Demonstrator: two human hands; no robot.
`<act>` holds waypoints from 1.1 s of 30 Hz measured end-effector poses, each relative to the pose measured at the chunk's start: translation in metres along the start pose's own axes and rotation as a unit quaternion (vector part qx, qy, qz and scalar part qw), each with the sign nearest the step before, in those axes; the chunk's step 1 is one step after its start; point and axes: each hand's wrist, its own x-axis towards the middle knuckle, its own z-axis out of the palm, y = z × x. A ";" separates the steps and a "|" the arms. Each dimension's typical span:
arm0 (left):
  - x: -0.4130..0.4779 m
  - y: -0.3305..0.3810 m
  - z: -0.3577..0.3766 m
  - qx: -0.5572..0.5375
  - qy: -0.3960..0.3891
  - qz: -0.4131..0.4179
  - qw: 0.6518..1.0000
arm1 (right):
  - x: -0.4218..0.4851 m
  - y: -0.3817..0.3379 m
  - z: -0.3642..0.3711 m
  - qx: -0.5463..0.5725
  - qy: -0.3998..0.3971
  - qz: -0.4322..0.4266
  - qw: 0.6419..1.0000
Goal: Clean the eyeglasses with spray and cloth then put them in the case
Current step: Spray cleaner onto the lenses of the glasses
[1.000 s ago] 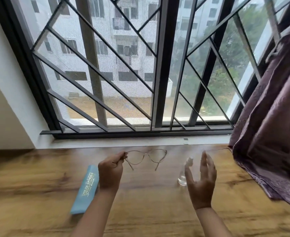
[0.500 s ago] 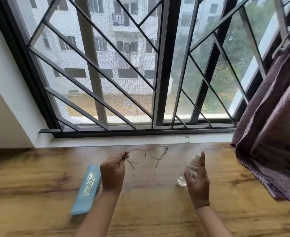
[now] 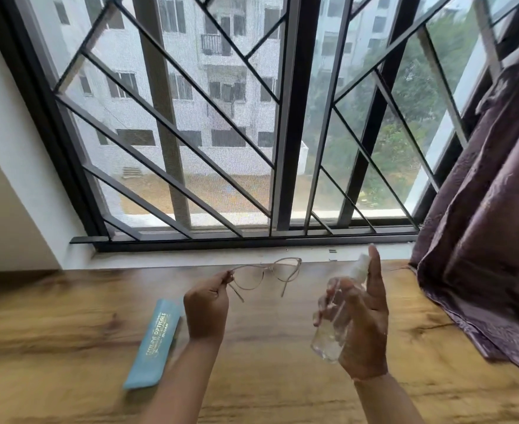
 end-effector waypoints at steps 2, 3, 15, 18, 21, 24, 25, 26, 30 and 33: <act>0.002 0.004 0.002 0.001 0.002 -0.002 1.000 | -0.002 0.003 0.000 -0.106 0.029 -0.059 0.992; 0.004 0.005 0.002 -0.003 0.001 -0.005 1.000 | -0.003 0.004 0.001 -0.191 0.045 -0.103 0.975; 0.023 0.024 0.008 0.000 0.012 0.086 0.996 | -0.015 0.019 0.020 -0.477 -0.036 -0.277 0.833; 0.028 0.029 0.005 0.014 0.008 0.116 0.993 | -0.016 0.021 0.027 -0.486 -0.042 -0.268 0.831; 0.033 0.035 0.004 0.011 0.005 0.133 0.991 | -0.015 0.024 0.029 -0.499 -0.047 -0.267 0.823; 0.036 0.039 0.004 0.004 0.010 0.138 0.990 | -0.015 0.024 0.029 -0.494 -0.042 -0.267 0.826; 0.037 0.039 0.003 0.005 0.008 0.138 0.990 | -0.014 0.024 0.029 -0.494 -0.038 -0.270 0.826; 0.037 0.039 0.003 0.006 0.007 0.139 0.990 | -0.014 0.024 0.029 -0.495 -0.033 -0.273 0.824; 0.038 0.040 0.001 0.007 0.011 0.139 0.990 | -0.010 0.021 0.026 -0.494 0.006 -0.271 0.826; 0.038 0.040 0.000 0.011 0.014 0.141 0.990 | -0.005 0.015 0.019 -0.487 0.039 -0.275 0.828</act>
